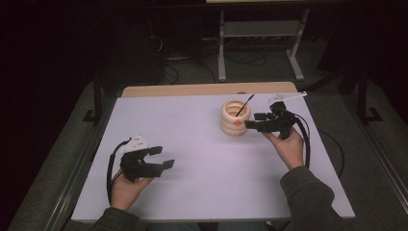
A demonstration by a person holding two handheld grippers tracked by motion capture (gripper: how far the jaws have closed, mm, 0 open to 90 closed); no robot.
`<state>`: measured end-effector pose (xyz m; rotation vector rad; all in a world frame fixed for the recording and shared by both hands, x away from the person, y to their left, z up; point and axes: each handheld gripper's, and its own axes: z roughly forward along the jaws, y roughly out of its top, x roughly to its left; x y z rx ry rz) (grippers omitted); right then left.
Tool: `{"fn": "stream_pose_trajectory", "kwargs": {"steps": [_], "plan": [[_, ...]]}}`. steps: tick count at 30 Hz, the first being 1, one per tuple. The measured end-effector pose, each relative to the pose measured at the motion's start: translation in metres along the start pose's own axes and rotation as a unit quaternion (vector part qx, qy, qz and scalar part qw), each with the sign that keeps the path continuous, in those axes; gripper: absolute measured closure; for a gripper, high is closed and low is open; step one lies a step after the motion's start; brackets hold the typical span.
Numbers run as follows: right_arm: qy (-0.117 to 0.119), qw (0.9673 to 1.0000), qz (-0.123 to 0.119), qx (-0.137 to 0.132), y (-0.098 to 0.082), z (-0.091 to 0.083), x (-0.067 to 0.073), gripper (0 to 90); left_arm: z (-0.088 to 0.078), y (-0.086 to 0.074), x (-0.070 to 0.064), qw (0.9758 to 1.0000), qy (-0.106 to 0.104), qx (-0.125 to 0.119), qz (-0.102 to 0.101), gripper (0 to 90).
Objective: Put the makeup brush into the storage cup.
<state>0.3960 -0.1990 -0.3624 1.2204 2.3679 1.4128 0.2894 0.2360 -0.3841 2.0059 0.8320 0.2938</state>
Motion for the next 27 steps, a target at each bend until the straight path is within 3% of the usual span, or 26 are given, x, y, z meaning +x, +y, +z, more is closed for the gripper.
{"fn": "stream_pose_trajectory", "kwargs": {"steps": [27], "plan": [[0.008, 0.9998, -0.016, 0.003, -0.039, -0.007, 0.012, 29.5, -0.001, -0.002, 0.000, 1.0000, 0.000, 0.006, -0.003, 27.3]]}}
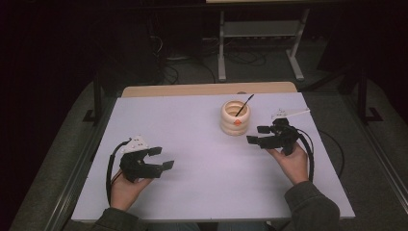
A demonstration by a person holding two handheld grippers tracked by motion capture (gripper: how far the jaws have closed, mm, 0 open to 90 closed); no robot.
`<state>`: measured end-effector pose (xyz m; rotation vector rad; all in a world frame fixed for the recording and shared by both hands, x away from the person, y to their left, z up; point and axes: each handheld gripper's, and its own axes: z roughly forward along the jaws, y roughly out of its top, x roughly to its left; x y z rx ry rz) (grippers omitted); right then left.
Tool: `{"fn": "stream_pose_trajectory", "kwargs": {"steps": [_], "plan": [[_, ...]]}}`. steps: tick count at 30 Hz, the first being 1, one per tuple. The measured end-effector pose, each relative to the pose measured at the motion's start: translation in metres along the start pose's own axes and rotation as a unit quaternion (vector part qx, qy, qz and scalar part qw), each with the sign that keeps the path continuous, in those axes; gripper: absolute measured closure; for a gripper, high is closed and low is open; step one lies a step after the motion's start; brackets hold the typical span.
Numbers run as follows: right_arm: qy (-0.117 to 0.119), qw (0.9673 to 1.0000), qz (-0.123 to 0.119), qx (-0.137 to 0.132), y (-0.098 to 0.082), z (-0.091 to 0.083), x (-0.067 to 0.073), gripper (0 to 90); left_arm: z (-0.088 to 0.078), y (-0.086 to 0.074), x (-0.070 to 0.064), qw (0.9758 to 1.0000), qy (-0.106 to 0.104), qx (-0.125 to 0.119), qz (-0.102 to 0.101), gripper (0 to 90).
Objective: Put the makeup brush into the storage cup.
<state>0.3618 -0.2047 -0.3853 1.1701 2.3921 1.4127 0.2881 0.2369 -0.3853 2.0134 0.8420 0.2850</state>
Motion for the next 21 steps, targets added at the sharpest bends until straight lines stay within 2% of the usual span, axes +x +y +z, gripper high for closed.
{"fn": "stream_pose_trajectory", "kwargs": {"steps": [7, 21], "plan": [[-0.001, 1.0000, -0.004, 0.000, -0.005, -0.003, 0.005, 27.9, -0.001, -0.001, 0.000, 1.0000, 0.000, -0.003, -0.005, 26.8], [0.000, 0.9998, -0.013, 0.013, -0.014, -0.007, 0.011, 25.5, -0.001, -0.002, 0.000, 1.0000, -0.001, 0.001, 0.000, 26.5]]}}
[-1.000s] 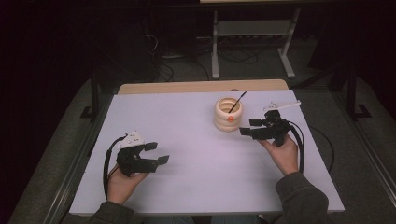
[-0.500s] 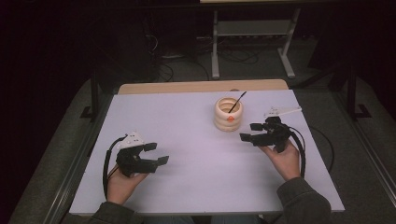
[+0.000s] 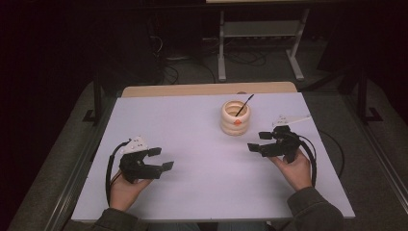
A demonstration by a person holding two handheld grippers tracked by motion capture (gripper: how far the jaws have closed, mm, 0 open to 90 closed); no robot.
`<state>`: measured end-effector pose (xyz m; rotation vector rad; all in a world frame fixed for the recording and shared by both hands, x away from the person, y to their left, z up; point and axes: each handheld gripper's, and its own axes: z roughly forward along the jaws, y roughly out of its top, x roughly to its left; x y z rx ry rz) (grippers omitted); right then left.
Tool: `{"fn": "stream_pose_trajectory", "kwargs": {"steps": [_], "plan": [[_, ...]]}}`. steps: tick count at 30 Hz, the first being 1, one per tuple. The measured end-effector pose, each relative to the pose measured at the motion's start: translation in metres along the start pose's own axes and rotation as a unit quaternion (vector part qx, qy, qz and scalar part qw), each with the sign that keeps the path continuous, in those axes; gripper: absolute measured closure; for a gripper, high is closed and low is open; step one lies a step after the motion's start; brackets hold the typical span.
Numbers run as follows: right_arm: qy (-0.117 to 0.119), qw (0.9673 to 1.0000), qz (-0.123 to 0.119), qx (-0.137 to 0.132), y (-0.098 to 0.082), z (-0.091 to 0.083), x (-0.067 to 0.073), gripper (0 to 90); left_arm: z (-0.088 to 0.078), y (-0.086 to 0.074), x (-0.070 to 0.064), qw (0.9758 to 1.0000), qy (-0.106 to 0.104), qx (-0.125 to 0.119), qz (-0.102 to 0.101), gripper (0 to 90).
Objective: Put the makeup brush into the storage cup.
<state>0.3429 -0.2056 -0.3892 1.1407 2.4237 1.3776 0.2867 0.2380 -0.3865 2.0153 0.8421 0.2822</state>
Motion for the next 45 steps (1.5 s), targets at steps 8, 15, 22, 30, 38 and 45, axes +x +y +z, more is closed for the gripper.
{"fn": "stream_pose_trajectory", "kwargs": {"steps": [8, 15, 22, 30, 38, 45], "plan": [[0.002, 1.0000, 0.002, -0.005, -0.007, -0.003, 0.002, 24.7, 0.001, 0.000, -0.001, 1.0000, 0.000, 0.003, 0.003, 26.5], [0.003, 1.0000, 0.002, -0.002, -0.014, -0.002, 0.002, 23.5, 0.002, -0.001, -0.003, 1.0000, -0.001, 0.004, 0.004, 26.3], [-0.001, 1.0000, 0.006, -0.005, -0.024, -0.006, 0.002, 22.0, 0.005, -0.003, -0.004, 0.9999, -0.005, 0.009, 0.006, 26.1], [-0.001, 1.0000, 0.009, -0.001, -0.038, -0.010, 0.002, 20.6, 0.009, -0.005, -0.009, 0.9998, -0.008, 0.016, 0.013, 25.4], [-0.005, 0.9999, 0.009, -0.007, -0.052, -0.016, 0.004, 20.2, 0.006, -0.011, -0.008, 0.9997, -0.005, 0.018, 0.014, 25.0], [-0.010, 0.9998, 0.011, -0.012, -0.059, -0.022, 0.005, 19.7, 0.004, -0.015, -0.011, 0.9997, -0.003, 0.019, 0.017, 23.5]]}}
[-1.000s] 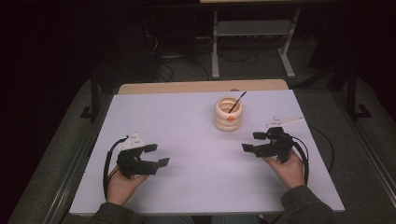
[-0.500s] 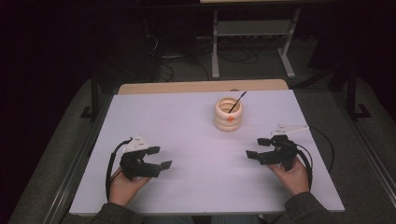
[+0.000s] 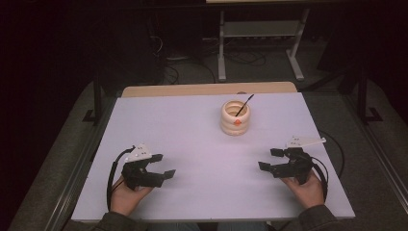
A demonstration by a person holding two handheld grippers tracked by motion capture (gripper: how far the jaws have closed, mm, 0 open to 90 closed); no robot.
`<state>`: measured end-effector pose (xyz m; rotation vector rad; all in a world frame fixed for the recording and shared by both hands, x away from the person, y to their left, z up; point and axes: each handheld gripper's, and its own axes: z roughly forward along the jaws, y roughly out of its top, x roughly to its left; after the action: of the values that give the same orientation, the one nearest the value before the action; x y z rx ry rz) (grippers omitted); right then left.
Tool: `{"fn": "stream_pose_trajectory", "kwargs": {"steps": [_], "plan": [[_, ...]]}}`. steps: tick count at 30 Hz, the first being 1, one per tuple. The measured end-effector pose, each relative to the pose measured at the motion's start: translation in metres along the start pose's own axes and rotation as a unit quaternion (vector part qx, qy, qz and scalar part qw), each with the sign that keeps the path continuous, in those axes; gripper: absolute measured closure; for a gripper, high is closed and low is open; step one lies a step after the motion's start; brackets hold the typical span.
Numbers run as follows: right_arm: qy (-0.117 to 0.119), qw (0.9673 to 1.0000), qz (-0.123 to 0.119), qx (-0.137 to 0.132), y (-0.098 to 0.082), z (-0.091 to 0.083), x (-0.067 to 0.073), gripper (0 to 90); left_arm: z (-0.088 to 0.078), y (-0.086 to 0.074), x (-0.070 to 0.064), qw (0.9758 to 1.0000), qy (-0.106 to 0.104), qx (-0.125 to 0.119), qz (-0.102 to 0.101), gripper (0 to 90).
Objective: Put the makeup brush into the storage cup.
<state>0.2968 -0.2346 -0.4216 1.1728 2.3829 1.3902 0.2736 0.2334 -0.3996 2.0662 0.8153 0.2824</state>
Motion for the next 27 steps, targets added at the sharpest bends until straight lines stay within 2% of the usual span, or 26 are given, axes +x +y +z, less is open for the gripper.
{"fn": "stream_pose_trajectory", "kwargs": {"steps": [7, 9, 11, 12, 17, 27], "plan": [[0.001, 1.0000, 0.002, 0.000, -0.010, -0.007, 0.002, 19.0, -0.001, -0.004, -0.002, 1.0000, -0.003, 0.004, 0.004, 22.5], [0.001, 1.0000, -0.001, -0.003, -0.011, -0.007, 0.002, 19.2, -0.002, -0.005, -0.004, 1.0000, -0.005, 0.004, 0.000, 22.5], [-0.001, 1.0000, -0.007, -0.005, -0.012, -0.009, 0.003, 19.2, -0.003, -0.007, -0.004, 1.0000, -0.004, 0.006, 0.006, 22.5], [0.000, 1.0000, -0.001, -0.005, -0.013, -0.010, 0.005, 19.3, -0.003, -0.008, -0.005, 1.0000, -0.006, 0.006, 0.002, 22.5], [0.000, 1.0000, -0.002, -0.003, -0.017, -0.012, 0.006, 19.3, -0.006, -0.010, -0.005, 0.9999, -0.009, 0.008, 0.005, 22.5], [0.003, 1.0000, -0.006, -0.004, -0.020, -0.013, 0.008, 18.9, -0.010, -0.014, -0.001, 0.9999, -0.016, 0.002, 0.003, 22.5]]}}
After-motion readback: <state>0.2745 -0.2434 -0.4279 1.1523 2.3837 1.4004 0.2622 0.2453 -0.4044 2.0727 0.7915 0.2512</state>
